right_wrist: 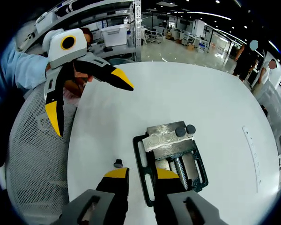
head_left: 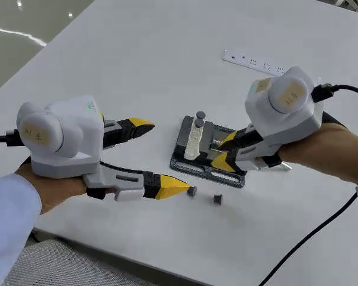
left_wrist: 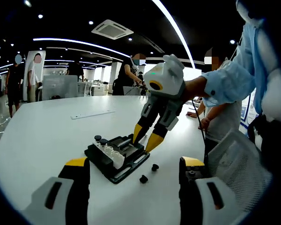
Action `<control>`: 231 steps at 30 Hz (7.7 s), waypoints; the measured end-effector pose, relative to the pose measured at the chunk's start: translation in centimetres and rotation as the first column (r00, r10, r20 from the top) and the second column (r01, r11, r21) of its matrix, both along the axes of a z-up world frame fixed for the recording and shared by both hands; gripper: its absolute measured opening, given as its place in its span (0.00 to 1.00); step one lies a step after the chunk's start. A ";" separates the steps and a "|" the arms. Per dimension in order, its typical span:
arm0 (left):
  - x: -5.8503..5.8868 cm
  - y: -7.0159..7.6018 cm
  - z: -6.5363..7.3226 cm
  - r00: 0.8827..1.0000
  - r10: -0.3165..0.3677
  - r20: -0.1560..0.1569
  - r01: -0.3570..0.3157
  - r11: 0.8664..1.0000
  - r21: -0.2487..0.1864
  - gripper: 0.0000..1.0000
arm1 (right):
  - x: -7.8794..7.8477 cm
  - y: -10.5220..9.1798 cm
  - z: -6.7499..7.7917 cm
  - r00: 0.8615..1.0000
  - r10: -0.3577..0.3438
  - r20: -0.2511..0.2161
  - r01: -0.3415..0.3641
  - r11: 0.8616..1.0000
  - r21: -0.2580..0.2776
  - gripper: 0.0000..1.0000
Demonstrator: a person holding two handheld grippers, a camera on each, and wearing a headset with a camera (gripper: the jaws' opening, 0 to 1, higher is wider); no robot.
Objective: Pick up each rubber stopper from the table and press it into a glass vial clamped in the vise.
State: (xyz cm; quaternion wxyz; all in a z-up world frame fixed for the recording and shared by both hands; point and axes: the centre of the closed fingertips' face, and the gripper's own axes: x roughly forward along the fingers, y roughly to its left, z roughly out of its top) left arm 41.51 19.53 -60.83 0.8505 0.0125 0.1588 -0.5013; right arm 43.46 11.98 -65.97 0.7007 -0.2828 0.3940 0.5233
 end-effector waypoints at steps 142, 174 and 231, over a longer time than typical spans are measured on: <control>-9.0 -8.6 1.8 0.838 -0.536 0.107 0.546 0.828 -0.125 0.01 | -11.5 -0.5 7.6 0.975 0.200 0.093 -0.210 0.970 0.125 0.17; -9.1 -9.0 2.0 0.827 -0.554 0.101 0.563 0.815 -0.138 0.01 | -11.4 -0.3 6.9 0.949 0.308 0.072 -0.313 0.946 0.081 0.08; -5.9 -7.2 -1.4 0.909 -0.413 0.055 0.413 0.911 0.021 0.31 | -7.0 0.0 6.2 0.947 0.322 0.015 -0.316 0.937 -0.146 0.06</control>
